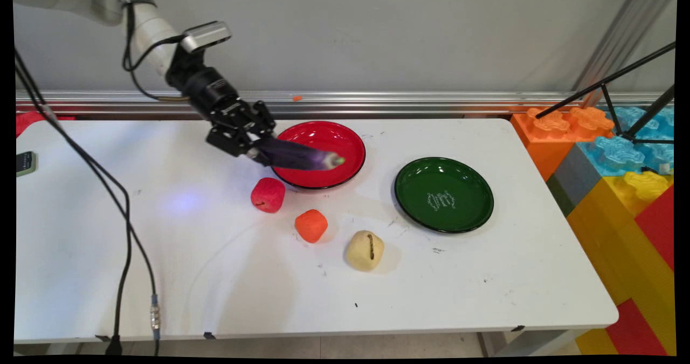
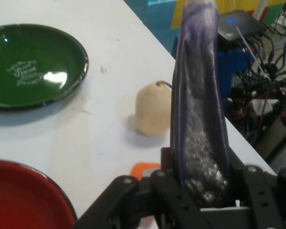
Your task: Place the picked object on the table
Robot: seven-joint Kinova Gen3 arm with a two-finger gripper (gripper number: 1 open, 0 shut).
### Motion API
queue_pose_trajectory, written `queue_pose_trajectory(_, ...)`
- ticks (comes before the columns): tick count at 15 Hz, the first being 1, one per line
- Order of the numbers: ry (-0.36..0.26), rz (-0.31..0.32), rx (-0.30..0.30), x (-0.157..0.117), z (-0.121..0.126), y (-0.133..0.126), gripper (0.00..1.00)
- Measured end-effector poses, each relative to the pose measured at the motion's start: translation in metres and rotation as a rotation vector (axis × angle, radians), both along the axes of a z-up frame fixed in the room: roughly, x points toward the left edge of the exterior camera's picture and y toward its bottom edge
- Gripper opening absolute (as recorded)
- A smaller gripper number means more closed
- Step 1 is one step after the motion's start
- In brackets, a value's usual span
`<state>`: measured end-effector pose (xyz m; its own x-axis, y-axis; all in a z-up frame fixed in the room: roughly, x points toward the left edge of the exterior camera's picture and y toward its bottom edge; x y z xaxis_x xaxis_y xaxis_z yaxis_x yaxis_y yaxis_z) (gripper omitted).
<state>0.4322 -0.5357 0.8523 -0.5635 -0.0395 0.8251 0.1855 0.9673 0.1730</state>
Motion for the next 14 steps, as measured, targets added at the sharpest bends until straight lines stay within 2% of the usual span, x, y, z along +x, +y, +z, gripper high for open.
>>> queue_pose_trajectory(7,-0.046,-0.020,0.030,0.043,-0.016,0.026,0.00)
queue_pose_trajectory(14,-0.088,-0.041,0.057,0.066,-0.038,0.045,0.00)
